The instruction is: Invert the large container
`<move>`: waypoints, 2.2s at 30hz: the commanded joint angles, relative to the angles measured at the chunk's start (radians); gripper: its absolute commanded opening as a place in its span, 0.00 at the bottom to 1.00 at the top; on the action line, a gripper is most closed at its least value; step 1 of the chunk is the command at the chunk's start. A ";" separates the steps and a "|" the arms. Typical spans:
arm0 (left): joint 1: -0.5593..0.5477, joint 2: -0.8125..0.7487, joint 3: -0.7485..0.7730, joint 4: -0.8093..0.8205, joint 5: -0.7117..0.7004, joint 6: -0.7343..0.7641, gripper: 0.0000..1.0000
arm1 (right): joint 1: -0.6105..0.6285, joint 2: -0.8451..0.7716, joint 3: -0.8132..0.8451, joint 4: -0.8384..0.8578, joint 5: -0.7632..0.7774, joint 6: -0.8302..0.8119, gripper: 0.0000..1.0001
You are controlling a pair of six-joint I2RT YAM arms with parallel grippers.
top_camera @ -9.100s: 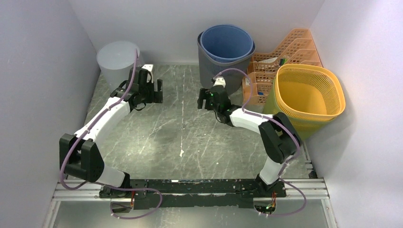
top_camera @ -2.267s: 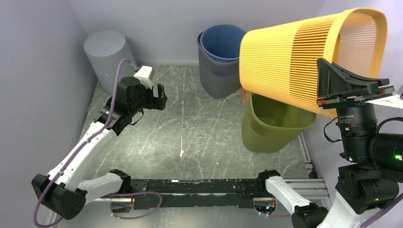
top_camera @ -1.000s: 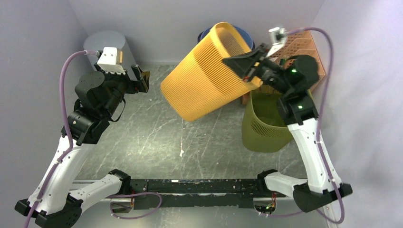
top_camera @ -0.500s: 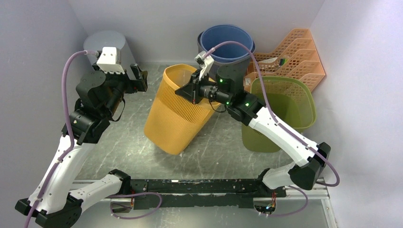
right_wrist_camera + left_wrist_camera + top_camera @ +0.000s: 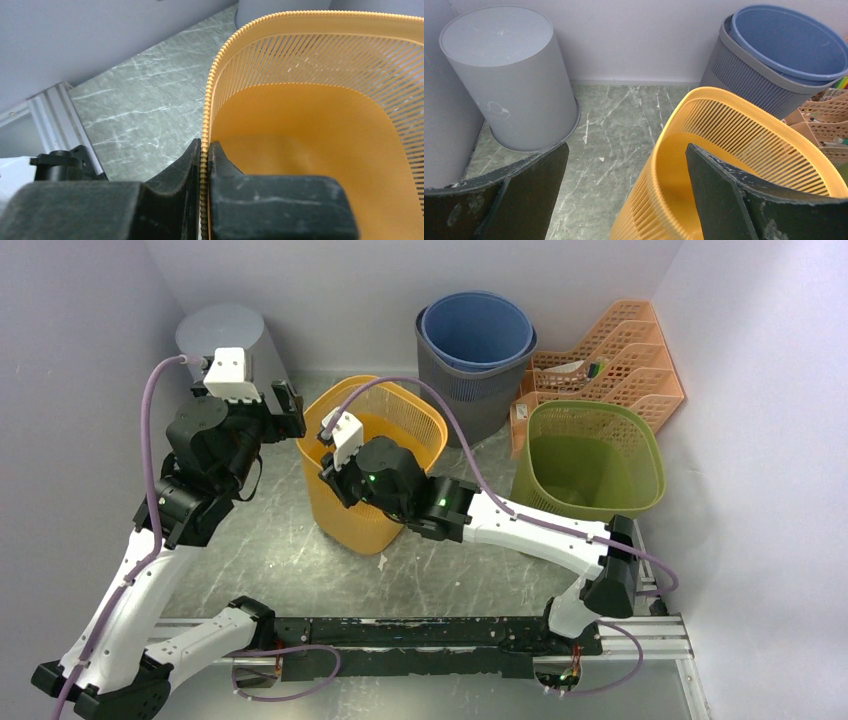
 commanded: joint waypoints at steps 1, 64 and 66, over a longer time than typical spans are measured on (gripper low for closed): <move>-0.008 -0.005 -0.012 -0.004 -0.042 0.016 1.00 | 0.000 -0.009 -0.013 0.014 0.202 -0.020 0.14; -0.483 0.511 0.156 -0.105 0.318 0.334 0.84 | -0.580 -0.604 -0.291 -0.356 0.633 0.165 0.78; -0.490 0.515 0.154 -0.130 0.288 0.314 0.77 | -0.586 -0.611 -0.296 -0.363 0.639 0.161 0.78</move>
